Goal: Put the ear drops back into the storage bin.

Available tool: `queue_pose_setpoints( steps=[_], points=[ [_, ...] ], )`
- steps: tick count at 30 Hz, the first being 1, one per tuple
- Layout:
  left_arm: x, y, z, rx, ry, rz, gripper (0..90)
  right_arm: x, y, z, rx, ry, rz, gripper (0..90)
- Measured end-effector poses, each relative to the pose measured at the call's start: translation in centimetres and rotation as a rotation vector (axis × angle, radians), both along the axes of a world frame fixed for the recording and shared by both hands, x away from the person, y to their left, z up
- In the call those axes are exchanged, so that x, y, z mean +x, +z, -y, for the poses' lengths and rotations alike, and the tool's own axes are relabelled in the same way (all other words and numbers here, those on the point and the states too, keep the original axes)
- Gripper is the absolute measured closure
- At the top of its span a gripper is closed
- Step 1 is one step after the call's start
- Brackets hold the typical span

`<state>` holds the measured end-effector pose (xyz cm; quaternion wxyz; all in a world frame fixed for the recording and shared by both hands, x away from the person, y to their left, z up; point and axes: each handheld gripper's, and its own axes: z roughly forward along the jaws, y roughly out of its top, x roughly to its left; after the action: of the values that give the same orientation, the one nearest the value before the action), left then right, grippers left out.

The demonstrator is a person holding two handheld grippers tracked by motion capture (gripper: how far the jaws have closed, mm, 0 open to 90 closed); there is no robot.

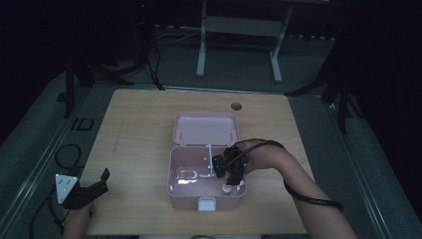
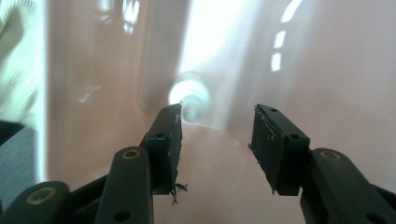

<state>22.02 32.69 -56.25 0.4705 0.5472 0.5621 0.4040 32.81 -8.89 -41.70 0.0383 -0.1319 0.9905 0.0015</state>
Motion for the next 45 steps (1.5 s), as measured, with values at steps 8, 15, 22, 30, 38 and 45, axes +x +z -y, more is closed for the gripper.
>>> queue_pose_setpoints(
  steps=[8, 15, 22, 30, 38, 45],
  points=[
    [0.0, 0.0, 0.0, 0.001, 0.002, -0.001, 0.5, 0.7, 4.6, 3.2, 0.212, -0.125, 0.069, 30.0],
    [0.0, 0.0, 0.0, 0.0, 0.002, -0.001, 0.5, 1.8, 5.4, 6.4, 0.306, -0.221, 0.067, 13.5],
    [0.0, 0.0, 0.0, 0.0, 0.001, -0.001, 0.5, 2.9, 3.9, 9.3, 0.321, -0.31, 0.055, 12.5],
    [0.0, 0.0, 0.0, 0.001, 0.003, -0.001, 0.5, 3.7, 0.2, 11.6, 0.3, -0.403, 0.045, 13.7],
    [0.0, 0.0, 0.0, 0.002, 0.003, -0.001, 0.5, 4.1, -2.9, 13.2, 0.33, -0.483, 0.049, 13.9],
    [0.0, 0.0, 0.0, 0.002, 0.004, -0.001, 0.5, 4.2, -6.1, 14.8, 0.394, -0.589, 0.083, 13.9]
  ],
)
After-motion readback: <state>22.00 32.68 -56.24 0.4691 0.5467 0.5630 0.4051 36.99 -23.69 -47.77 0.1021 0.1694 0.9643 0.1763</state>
